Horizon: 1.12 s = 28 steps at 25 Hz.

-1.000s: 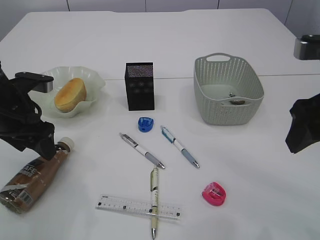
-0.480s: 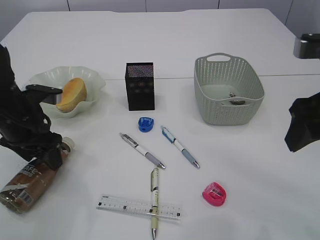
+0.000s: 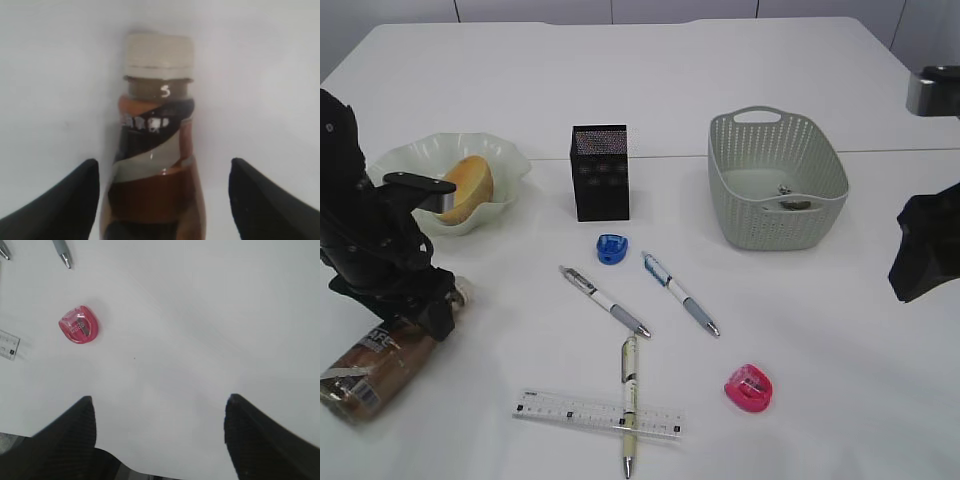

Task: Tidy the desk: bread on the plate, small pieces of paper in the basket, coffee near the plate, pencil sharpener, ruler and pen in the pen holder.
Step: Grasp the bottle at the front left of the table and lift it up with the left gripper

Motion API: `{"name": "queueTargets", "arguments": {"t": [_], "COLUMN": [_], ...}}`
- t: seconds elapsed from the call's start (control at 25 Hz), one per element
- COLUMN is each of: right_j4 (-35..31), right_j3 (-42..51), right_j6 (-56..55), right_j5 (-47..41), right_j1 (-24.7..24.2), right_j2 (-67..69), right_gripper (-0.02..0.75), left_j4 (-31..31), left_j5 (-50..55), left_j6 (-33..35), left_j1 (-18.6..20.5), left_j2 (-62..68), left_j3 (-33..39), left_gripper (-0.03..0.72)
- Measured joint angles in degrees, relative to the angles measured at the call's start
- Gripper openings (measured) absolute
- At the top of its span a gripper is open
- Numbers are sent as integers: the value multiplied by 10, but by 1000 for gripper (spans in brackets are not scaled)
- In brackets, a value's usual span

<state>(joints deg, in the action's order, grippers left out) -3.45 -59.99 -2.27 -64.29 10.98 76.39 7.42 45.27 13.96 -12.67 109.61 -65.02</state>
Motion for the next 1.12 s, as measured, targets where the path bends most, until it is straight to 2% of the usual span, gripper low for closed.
{"name": "queueTargets", "arguments": {"t": [0.32, 0.6, 0.92, 1.12], "right_j4": [0, 0, 0, 0], "right_j3": [0, 0, 0, 0], "right_j6": [1, 1, 2, 2], "right_j5": [0, 0, 0, 0], "right_j1": [0, 0, 0, 0], "right_j2": [0, 0, 0, 0], "right_gripper": [584, 585, 584, 584], "left_j4": [-16, -15, -12, -9], "left_j5": [-1, -1, 2, 1], "left_j6": [0, -4, -6, -6], "left_j1": [0, 0, 0, 0], "left_j2": [9, 18, 26, 26], "left_j3": [0, 0, -2, -2], "left_gripper": [579, 515, 393, 377]}}
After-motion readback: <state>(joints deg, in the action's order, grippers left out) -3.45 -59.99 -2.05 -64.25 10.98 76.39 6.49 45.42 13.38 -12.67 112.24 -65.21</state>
